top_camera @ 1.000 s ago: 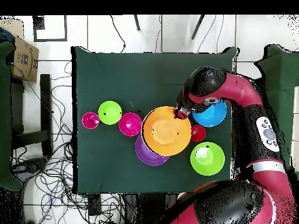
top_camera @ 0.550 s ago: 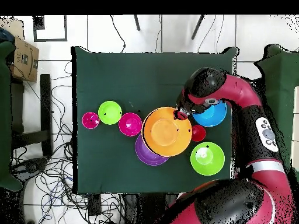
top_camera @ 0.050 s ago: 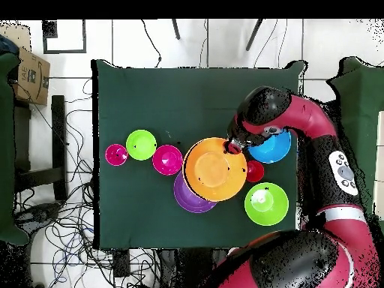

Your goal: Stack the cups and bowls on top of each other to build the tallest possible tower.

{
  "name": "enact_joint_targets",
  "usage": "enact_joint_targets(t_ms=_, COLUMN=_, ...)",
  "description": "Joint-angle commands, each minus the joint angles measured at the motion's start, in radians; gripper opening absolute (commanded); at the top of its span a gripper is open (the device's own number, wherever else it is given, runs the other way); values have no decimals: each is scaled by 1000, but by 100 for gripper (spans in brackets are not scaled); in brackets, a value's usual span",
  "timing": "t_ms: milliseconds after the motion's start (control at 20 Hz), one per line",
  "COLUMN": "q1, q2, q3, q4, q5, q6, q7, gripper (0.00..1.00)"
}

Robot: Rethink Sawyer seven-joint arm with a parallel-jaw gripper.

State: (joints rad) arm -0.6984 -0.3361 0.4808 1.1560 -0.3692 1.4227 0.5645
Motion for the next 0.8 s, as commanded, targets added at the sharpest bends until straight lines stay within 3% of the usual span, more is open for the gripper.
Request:
enact_joint_targets(t_ms=50, q1=45, q2=23, q3=-53, q4=-54, q5=-58, q6=31, q7=91, gripper=0)
enact_joint_targets(t_ms=800, q1=34, q2=73, q3=-74, q4=-101, q5=-85, q6=7, q7=37, gripper=0)
